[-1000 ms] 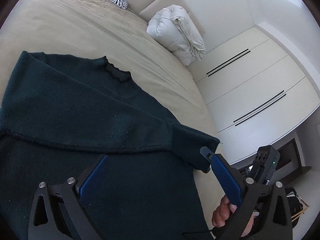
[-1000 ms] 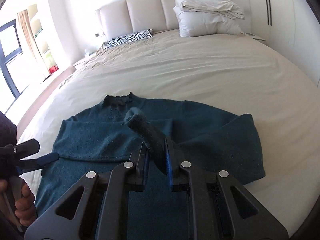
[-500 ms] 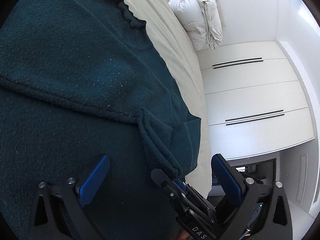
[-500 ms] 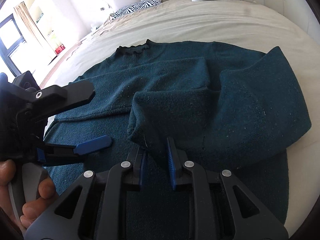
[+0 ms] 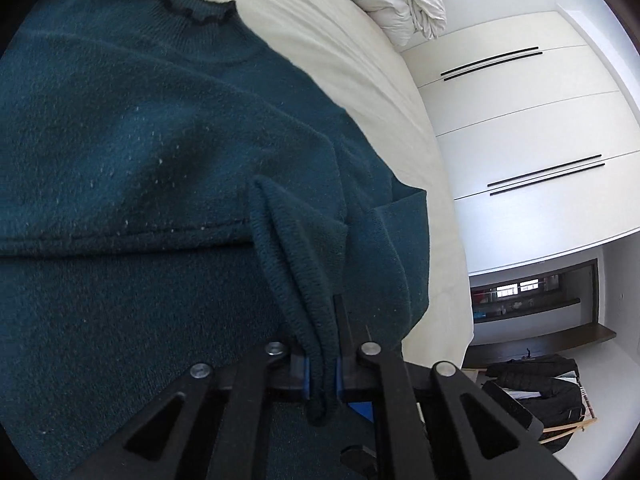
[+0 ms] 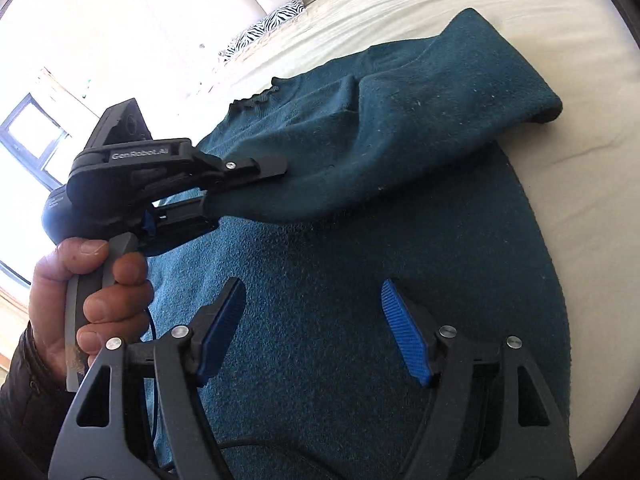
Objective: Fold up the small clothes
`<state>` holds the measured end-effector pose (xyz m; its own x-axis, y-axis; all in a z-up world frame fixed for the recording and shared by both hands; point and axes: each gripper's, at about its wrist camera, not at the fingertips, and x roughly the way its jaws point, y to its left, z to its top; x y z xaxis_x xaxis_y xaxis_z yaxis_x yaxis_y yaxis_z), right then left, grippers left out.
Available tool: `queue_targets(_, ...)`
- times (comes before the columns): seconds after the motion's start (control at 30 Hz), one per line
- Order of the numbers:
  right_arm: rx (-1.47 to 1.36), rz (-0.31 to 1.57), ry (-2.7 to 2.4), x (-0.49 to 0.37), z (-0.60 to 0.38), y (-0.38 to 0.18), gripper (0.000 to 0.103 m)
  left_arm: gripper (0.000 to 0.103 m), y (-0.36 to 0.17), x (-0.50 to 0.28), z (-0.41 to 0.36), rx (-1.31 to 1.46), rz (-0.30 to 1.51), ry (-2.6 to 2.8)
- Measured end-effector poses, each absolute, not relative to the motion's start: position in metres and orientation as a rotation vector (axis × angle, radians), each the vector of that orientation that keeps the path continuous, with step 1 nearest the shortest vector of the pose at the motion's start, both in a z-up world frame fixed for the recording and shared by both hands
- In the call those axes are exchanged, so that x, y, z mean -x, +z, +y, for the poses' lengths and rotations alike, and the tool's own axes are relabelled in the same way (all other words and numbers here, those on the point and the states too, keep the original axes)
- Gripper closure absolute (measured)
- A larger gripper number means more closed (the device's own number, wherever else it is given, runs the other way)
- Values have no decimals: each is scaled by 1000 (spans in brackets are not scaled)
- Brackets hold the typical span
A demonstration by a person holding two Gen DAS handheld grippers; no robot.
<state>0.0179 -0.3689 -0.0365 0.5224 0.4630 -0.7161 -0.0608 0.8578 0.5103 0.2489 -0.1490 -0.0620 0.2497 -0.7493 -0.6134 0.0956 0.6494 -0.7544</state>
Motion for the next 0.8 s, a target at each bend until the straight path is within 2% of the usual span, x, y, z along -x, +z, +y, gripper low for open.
queue_targets(0.27, -436, 985, 317, -22, -367, -41, 33, 95, 51, -249, -110, 416, 891, -662)
queue_targets(0.43, -429, 982, 313, -23, -365, -44, 33, 95, 90, -239, -120, 297, 767, -754)
queue_targets(0.63, -424, 983, 320, -23, -366, -44, 33, 95, 66, -259, -100, 344, 815, -676)
queue_targets(0.8, -426, 982, 323, -22, -367, -43, 33, 95, 23, -272, -41, 369, 861, -518)
